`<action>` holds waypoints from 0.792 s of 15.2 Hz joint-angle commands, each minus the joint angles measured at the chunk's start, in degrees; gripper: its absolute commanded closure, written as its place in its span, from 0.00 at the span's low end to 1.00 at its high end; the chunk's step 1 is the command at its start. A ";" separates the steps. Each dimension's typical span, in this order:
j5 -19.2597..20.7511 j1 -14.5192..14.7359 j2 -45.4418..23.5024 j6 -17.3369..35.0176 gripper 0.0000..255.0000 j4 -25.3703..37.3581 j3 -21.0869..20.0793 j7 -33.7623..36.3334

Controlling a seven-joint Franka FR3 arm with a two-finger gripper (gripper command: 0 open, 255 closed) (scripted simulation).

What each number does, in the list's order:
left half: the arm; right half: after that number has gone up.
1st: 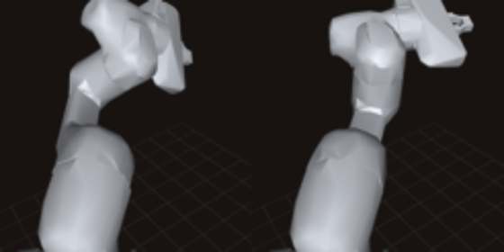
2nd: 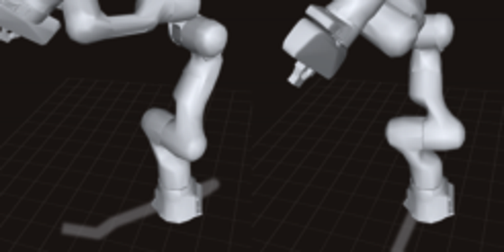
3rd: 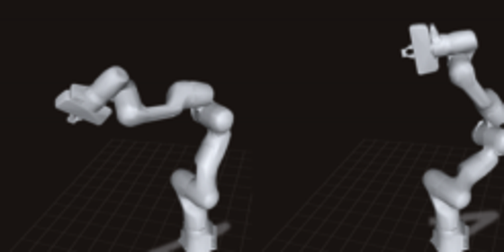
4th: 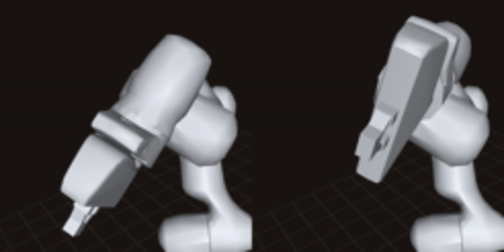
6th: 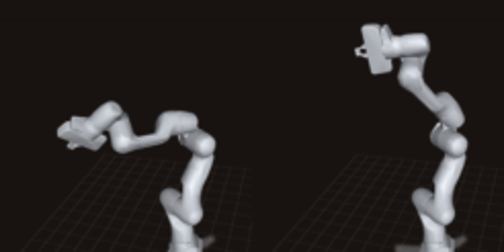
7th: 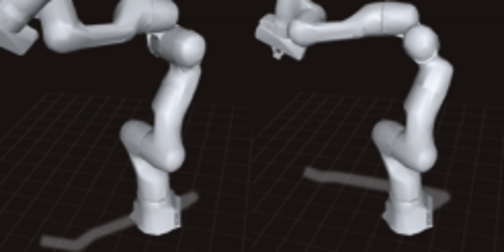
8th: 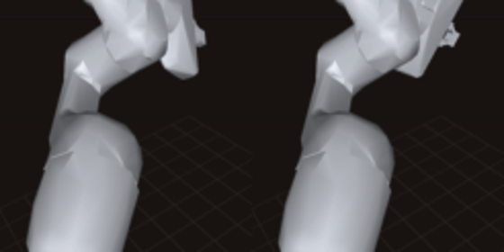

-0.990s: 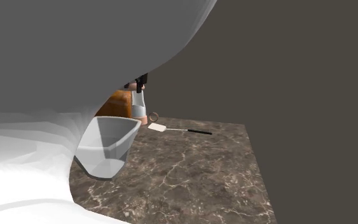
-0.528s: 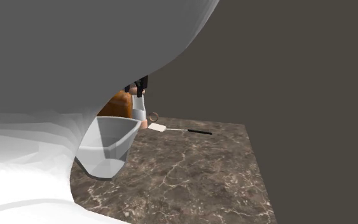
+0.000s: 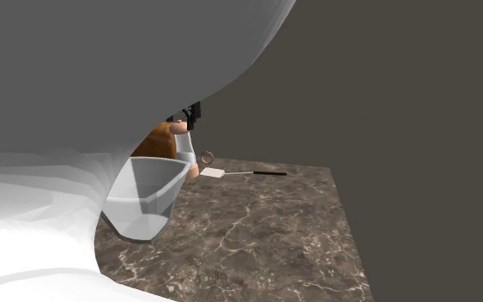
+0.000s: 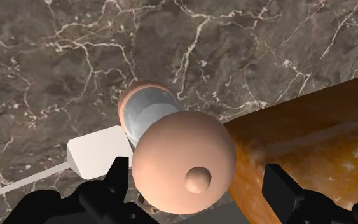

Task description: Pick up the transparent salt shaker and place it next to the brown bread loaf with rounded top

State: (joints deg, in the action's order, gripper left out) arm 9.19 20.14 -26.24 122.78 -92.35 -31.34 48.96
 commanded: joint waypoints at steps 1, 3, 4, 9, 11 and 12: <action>0.00 0.00 0.00 0.00 0.00 0.00 0.00 0.00; -1.04 -0.64 1.82 -2.93 0.00 1.29 -0.51 -0.63; -1.52 -0.92 2.64 -4.45 0.00 2.07 -0.73 -0.92; -1.88 -1.13 3.25 -5.67 0.00 2.75 -0.89 -1.13; -1.87 -1.13 3.25 -5.67 0.00 2.75 -0.89 -1.13; -1.87 -1.13 3.25 -5.67 0.00 2.75 -0.89 -1.13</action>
State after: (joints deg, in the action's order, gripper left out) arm 7.31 19.01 -22.99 117.12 -89.62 -32.23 47.83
